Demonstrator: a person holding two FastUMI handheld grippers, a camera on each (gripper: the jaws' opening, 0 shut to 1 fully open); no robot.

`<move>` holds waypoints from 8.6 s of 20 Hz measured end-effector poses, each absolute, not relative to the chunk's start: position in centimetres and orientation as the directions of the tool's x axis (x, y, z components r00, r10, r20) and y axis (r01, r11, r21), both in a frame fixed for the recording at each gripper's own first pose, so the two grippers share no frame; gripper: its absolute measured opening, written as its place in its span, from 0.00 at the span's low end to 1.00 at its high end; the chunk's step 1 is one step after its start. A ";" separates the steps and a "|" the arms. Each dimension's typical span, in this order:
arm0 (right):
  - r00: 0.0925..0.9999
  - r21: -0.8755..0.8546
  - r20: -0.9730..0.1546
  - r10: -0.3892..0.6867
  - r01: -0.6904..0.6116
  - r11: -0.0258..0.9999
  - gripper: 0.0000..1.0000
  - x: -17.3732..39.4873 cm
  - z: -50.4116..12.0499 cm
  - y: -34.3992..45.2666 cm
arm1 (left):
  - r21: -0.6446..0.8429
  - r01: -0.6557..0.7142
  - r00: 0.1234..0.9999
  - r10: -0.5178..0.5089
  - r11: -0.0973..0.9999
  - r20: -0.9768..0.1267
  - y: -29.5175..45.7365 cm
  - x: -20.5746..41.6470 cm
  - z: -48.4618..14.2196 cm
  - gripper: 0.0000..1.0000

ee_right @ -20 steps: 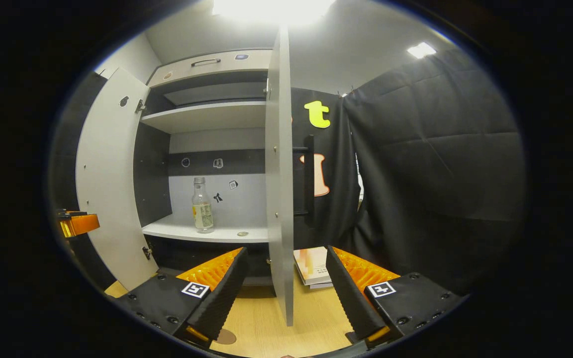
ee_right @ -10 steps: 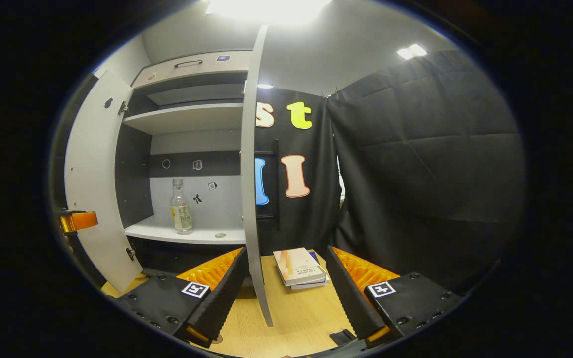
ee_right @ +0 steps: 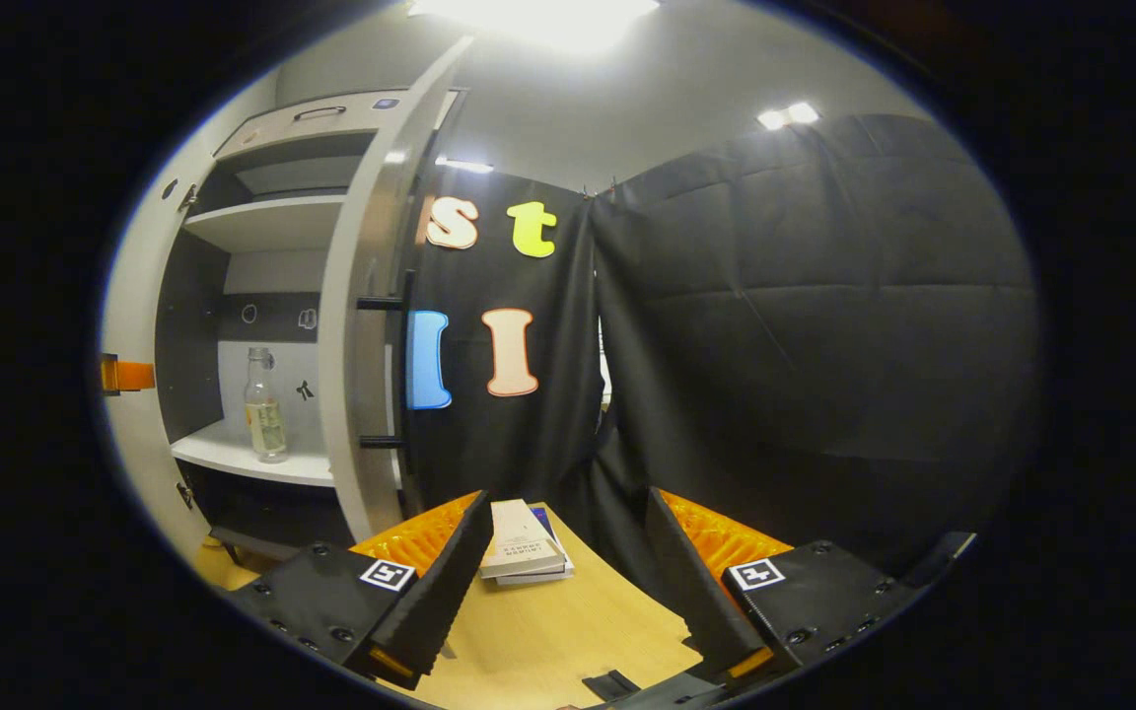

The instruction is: Grasp the bottle in the cabinet with the left hand and place it on the coaster, then close the right door with the right hand and the left door with the left hand.

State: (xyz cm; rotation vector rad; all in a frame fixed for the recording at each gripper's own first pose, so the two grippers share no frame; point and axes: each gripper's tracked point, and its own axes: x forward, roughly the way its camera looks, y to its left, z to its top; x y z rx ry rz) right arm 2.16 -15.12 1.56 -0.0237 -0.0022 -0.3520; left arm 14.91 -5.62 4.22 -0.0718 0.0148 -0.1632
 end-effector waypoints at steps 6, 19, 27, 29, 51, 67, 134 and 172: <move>0.919 0.008 0.004 -0.395 0.395 0.919 0.99 4.8 1.6 -18.3 | -0.071 0.161 0.986 -0.163 0.984 -0.018 -5.9 21.7 4.9 0.91; 0.871 0.050 0.007 -0.492 0.491 0.870 0.99 6.1 0.9 -23.6 | 0.009 0.179 0.984 -0.179 0.984 -0.009 -10.2 33.0 3.9 0.91; 0.845 0.071 -0.007 -0.535 0.534 0.842 0.99 6.3 0.2 -26.4 | 0.067 0.163 0.987 -0.164 0.984 0.002 -11.5 36.9 3.6 0.81; 0.843 0.071 -0.008 -0.538 0.537 0.840 0.99 6.8 0.3 -26.7 | 0.081 0.161 0.987 -0.161 0.984 -0.009 -11.6 37.4 3.2 0.72; 0.883 0.045 -0.002 -0.470 0.469 0.882 0.96 7.8 0.6 -24.8 | 0.024 0.241 0.970 -0.241 0.970 0.005 -12.2 31.1 5.8 0.35; 0.922 0.008 0.008 -0.386 0.386 0.922 0.96 5.6 2.0 -21.4 | -0.005 0.290 0.954 -0.290 0.957 -0.071 -11.9 18.4 -1.3 0.25; 0.999 0.002 -0.029 -0.043 0.043 0.999 0.99 10.7 4.9 -20.0 | -0.010 -0.204 0.972 0.202 0.979 -0.121 -5.4 0.4 -1.2 0.95; 0.978 -0.137 -0.033 0.208 -0.210 0.968 0.95 11.0 8.7 2.0 | -0.052 -0.228 0.963 0.217 0.972 -0.157 5.5 -0.8 0.4 0.93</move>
